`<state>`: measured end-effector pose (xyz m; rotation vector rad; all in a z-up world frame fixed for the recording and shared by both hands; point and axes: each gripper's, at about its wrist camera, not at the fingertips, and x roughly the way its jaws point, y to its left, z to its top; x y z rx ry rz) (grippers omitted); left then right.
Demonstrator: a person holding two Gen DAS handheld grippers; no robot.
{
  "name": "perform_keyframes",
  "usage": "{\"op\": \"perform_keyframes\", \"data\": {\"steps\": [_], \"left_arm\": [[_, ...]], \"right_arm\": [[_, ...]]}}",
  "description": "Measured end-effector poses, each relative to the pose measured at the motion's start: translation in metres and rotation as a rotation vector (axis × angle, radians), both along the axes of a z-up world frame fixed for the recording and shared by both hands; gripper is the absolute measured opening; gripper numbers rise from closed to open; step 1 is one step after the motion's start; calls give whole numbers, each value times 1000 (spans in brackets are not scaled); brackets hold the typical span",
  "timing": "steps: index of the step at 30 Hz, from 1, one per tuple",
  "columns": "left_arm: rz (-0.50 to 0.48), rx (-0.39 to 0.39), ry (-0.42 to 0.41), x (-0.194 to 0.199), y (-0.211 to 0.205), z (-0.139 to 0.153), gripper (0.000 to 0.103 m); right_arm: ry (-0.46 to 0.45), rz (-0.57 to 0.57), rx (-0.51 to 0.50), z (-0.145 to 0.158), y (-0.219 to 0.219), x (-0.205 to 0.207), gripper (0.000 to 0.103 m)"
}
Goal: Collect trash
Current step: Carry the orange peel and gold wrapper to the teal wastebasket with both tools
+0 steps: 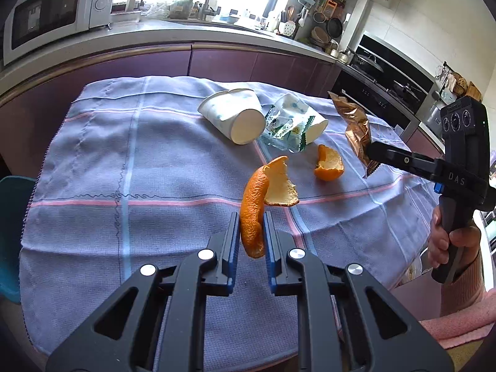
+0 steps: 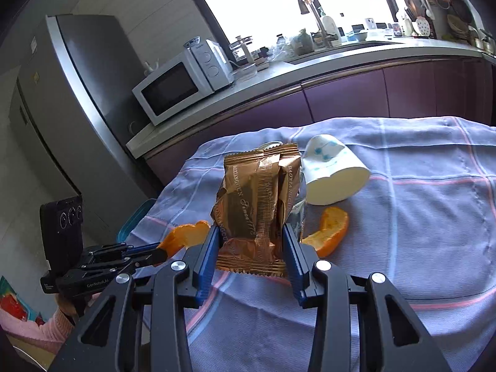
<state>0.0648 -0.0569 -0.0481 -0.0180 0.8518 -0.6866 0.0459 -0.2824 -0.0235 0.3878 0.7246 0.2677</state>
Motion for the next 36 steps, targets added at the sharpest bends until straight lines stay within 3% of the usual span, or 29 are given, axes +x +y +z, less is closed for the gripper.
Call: {"op": "perform_keyframes", "data": {"steps": [18, 36], "left_arm": [[172, -30, -47, -9, 83, 21, 15], [506, -28, -98, -8, 222, 37, 15]], "right_arm": [[17, 214, 11, -4, 88, 38, 39], [45, 456, -2, -1, 198, 107, 39]]}}
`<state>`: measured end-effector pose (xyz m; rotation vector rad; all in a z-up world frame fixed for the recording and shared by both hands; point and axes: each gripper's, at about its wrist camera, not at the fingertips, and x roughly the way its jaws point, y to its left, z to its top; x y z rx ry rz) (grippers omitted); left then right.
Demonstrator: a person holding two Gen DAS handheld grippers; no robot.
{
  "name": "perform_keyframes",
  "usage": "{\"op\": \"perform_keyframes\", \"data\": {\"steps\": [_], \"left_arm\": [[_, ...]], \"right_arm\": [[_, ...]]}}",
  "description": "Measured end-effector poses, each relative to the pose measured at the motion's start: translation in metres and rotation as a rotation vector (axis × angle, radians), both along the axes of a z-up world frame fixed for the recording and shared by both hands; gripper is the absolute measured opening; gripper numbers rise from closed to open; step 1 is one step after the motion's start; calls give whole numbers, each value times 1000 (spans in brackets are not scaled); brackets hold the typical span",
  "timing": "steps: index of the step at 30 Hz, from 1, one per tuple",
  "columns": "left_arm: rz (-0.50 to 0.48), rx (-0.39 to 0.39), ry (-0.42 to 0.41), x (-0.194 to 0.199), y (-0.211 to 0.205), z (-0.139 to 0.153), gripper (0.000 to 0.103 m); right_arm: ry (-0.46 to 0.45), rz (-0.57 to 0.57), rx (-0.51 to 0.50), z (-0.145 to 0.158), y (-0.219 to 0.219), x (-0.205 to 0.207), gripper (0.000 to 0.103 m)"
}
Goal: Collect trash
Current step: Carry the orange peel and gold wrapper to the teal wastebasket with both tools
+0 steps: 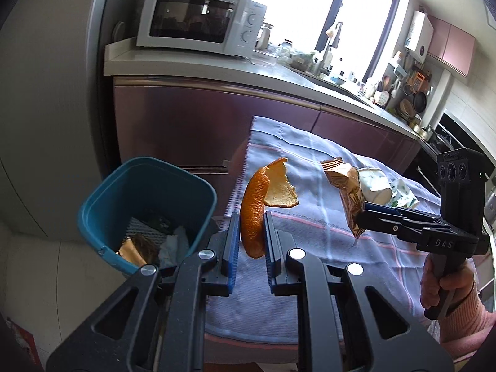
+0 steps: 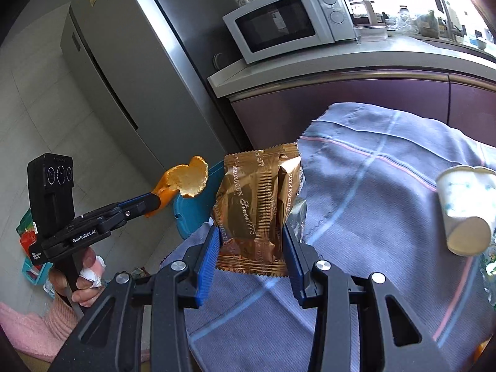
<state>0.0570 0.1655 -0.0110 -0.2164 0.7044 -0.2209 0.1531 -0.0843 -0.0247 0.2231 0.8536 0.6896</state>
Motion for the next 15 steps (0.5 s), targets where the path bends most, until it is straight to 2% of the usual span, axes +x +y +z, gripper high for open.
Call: {"op": "perform_keyframes", "data": {"steps": [7, 15], "left_arm": [[104, 14, 6, 12, 45, -5, 15], [159, 20, 41, 27, 70, -23, 15]], "right_arm": [[-18, 94, -42, 1, 50, 23, 39], [-15, 163, -73, -2, 93, 40, 39]]}}
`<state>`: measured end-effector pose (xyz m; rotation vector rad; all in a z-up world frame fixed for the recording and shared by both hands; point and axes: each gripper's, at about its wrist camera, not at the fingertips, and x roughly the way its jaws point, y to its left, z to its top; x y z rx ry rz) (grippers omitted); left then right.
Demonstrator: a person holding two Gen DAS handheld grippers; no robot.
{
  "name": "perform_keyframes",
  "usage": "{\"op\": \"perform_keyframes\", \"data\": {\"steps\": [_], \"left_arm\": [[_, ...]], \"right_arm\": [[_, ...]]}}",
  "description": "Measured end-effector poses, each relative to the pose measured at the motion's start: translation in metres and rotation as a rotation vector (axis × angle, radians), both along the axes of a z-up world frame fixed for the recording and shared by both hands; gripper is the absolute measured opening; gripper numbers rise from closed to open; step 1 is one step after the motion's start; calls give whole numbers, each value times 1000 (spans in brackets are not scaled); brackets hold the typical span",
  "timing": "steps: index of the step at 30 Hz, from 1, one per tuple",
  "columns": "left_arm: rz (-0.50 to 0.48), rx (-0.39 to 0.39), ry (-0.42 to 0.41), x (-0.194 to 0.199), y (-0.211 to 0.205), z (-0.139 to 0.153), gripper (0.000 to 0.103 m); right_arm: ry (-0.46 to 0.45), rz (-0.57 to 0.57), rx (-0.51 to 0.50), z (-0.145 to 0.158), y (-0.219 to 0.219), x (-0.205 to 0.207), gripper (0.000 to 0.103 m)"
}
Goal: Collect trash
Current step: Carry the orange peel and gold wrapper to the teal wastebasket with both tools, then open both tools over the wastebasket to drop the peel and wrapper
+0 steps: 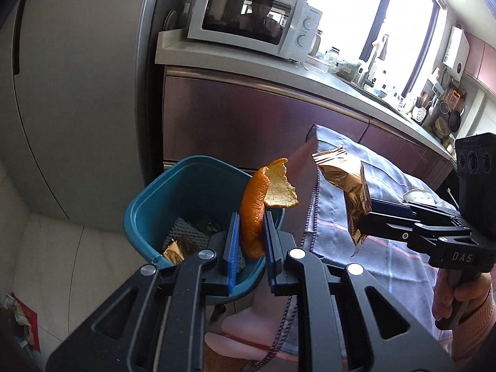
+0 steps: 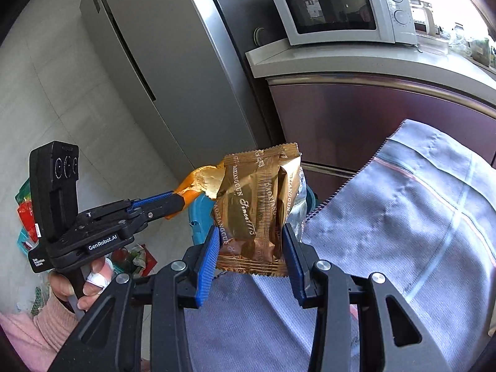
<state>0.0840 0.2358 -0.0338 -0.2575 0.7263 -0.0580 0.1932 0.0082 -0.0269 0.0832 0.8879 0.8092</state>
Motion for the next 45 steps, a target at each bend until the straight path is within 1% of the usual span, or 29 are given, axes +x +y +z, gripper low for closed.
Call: {"op": "perform_keyframes", "data": {"steps": [4, 11, 20, 25, 34, 40, 45], "left_arm": [[19, 3, 17, 8, 7, -9, 15], [40, 21, 30, 18, 6, -18, 15], [57, 27, 48, 28, 8, -27, 15], [65, 33, 58, 34, 9, -33, 15], [83, 28, 100, 49, 9, -52, 15], [89, 30, 124, 59, 9, -64, 15], [100, 25, 145, 67, 11, -74, 15]], "right_arm": [[12, 6, -12, -5, 17, 12, 39], [53, 14, -30, -18, 41, 32, 39], [86, 18, -59, -33, 62, 48, 39], [102, 11, -76, -41, 65, 53, 39], [122, 12, -128, -52, 85, 68, 39], [138, 14, -153, -59, 95, 74, 41], [142, 15, -177, -64, 102, 78, 45]]}}
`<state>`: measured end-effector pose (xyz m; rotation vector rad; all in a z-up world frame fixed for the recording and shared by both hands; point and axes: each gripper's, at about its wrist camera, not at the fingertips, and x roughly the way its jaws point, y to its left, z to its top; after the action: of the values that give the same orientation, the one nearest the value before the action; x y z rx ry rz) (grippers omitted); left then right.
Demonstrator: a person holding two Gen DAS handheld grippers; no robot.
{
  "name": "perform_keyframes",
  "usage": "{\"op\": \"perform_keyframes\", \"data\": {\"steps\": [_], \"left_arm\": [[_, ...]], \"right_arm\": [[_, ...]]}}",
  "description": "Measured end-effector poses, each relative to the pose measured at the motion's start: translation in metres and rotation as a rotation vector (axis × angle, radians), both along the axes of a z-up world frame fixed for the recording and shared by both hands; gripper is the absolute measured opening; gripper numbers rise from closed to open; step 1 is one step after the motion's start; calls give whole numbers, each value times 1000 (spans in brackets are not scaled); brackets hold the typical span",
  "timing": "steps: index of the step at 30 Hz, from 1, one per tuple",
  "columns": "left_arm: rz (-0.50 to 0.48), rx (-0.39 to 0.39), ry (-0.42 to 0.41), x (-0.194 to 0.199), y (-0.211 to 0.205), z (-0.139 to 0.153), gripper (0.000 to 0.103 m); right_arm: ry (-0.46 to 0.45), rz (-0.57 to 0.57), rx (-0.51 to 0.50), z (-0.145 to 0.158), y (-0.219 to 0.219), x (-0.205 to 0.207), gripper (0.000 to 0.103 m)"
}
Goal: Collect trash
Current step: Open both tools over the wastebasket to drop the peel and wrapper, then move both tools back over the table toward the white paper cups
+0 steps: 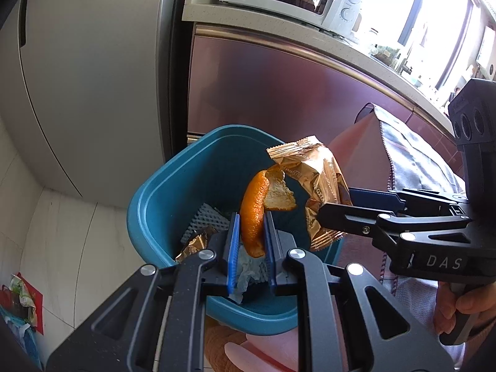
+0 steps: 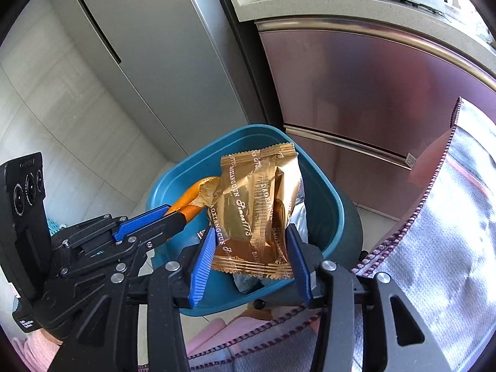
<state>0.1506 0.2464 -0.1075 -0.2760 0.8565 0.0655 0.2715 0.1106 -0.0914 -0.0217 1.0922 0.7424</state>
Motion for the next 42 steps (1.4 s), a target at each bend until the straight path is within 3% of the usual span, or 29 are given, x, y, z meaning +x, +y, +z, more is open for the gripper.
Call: {"op": "perform_keyframes", "data": {"steps": [16, 21, 34, 42], "left_arm": [[12, -27, 32, 9, 2, -19, 16], [17, -31, 18, 2, 6, -14, 16], [-18, -32, -57, -20, -4, 18, 16], [-139, -31, -166, -43, -49, 56, 35]], "right_arm": [[-25, -7, -28, 1, 2, -3, 59], [-24, -11, -20, 1, -1, -3, 68], [-62, -32, 74, 24, -37, -26, 69], [-178, -66, 132, 60, -100, -73, 69]]}}
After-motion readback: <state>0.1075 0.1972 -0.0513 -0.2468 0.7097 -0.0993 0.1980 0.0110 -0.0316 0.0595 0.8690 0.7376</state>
